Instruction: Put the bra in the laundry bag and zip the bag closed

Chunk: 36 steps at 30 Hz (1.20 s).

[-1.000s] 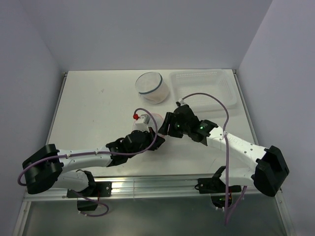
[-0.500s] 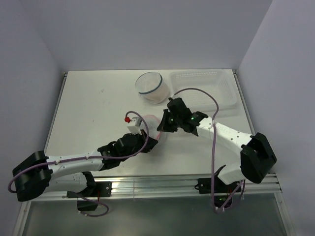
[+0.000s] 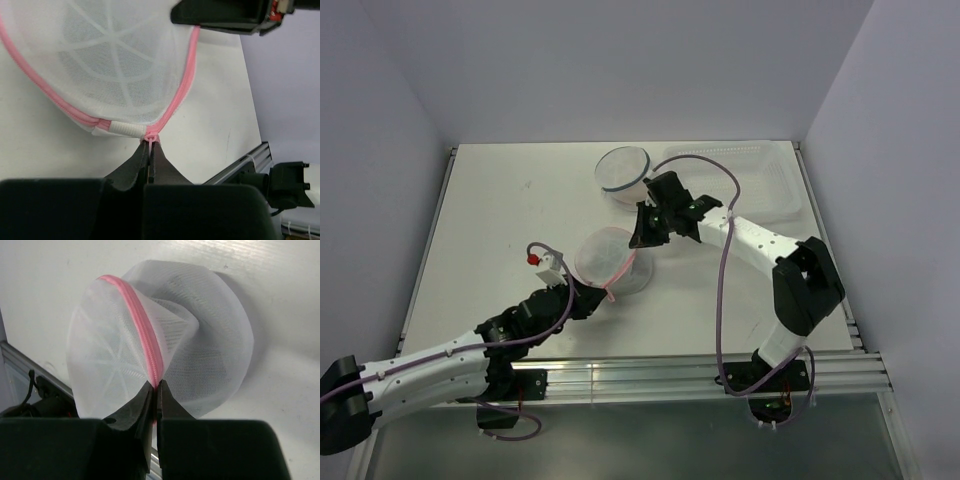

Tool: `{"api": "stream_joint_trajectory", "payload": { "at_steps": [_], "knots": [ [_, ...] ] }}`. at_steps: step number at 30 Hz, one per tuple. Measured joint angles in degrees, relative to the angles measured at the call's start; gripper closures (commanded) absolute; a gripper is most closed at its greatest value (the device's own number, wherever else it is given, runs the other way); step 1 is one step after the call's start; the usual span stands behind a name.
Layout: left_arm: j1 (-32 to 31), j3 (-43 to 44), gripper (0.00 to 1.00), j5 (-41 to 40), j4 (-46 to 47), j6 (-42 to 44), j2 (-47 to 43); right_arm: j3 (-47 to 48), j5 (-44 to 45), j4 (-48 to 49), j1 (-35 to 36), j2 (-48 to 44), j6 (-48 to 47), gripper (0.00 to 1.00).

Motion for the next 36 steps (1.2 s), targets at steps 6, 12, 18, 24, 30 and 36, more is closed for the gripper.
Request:
{"api": "stream_joint_trajectory", "payload": {
  "at_steps": [6, 12, 18, 24, 30, 36],
  "knots": [
    [3.6, -2.2, 1.00, -0.3, -3.0, -3.4, -3.2, 0.7, -3.0, -0.3, -0.4, 2.4, -2.1, 1.00],
    [5.3, -2.0, 1.00, -0.5, -4.1, -6.3, -1.6, 0.7, -3.9, -0.1, -0.7, 2.4, -3.1, 1.00],
    [5.7, -0.1, 0.87, -1.5, -5.6, -7.4, -0.3, 0.4, -4.0, 0.3, -1.1, 2.4, -3.9, 1.00],
    [6.0, 0.1, 0.63, -3.5, -12.5, -7.0, -1.6, 0.4, 0.5, 0.9, -4.5, 1.8, -6.2, 1.00],
    [6.0, 0.7, 0.52, -4.6, -16.3, -6.0, -3.3, 0.5, 2.0, 1.8, -5.7, 1.7, -6.8, 0.92],
    [6.0, 2.1, 0.47, -5.0, -17.2, -5.4, -3.8, 3.7, 2.6, 1.0, -5.6, 2.1, -7.3, 0.71]
  ]
}}
